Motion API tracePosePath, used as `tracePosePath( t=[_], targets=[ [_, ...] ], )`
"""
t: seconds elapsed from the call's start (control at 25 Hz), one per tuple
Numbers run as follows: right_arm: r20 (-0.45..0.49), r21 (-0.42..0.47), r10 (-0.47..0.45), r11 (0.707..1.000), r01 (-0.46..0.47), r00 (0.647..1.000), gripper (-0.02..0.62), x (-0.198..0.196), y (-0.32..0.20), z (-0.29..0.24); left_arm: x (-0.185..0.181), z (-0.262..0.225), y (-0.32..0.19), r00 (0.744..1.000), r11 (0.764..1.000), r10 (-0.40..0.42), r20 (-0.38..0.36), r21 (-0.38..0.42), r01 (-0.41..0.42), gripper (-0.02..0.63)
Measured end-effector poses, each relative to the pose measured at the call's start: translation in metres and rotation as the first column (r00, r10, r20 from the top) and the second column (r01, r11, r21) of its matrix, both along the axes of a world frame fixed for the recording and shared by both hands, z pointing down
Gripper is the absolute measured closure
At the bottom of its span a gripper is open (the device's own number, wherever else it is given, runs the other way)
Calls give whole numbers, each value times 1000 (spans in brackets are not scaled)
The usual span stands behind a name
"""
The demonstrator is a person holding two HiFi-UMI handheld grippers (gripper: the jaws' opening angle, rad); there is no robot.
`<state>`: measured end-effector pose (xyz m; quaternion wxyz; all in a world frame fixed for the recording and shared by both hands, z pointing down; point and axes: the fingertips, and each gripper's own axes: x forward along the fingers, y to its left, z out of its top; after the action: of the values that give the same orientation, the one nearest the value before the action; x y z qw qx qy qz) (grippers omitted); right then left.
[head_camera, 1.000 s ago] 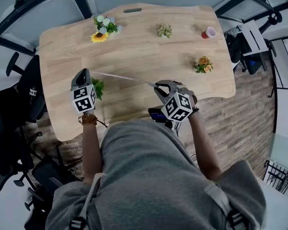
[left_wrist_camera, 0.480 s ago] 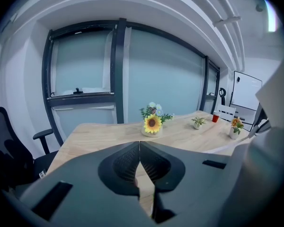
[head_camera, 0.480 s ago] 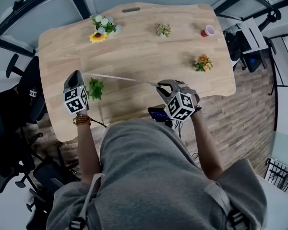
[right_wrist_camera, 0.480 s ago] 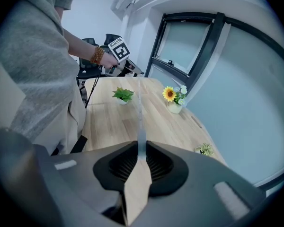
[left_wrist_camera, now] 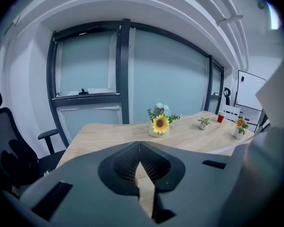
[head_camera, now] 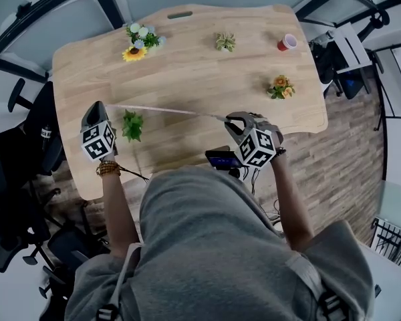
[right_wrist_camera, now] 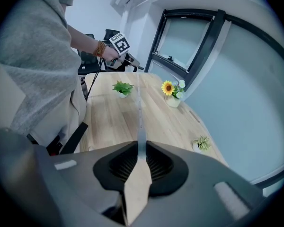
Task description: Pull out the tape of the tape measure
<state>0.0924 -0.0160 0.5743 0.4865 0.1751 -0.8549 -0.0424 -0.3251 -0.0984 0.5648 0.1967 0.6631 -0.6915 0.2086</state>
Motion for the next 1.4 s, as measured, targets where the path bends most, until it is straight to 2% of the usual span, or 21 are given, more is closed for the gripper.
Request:
tracePosePath(
  t=[0.64, 0.76, 0.88, 1.28, 1.4],
  targets=[
    [-27, 4, -33, 999, 34, 999, 531, 4, 2, 3, -4, 8, 0, 999, 1000, 9, 30, -21, -9, 597],
    [-61, 8, -31, 999, 32, 998, 531, 15, -2, 4, -14, 9, -2, 999, 1000, -24, 28, -19, 25, 597],
    [-73, 0, -3, 1000, 3, 997, 531, 30, -3, 5, -24, 9, -5, 997, 997, -74, -24, -11, 73, 597],
    [-77, -9, 19, 1000, -20, 997, 531, 45, 2, 7, -20, 18, -6, 1000, 998, -9, 30, -56, 11, 597],
    [-84, -12, 12, 1000, -13, 996, 531, 47, 3, 11, -22, 21, -2, 999, 998, -13, 44, -66, 16, 597]
  ],
)
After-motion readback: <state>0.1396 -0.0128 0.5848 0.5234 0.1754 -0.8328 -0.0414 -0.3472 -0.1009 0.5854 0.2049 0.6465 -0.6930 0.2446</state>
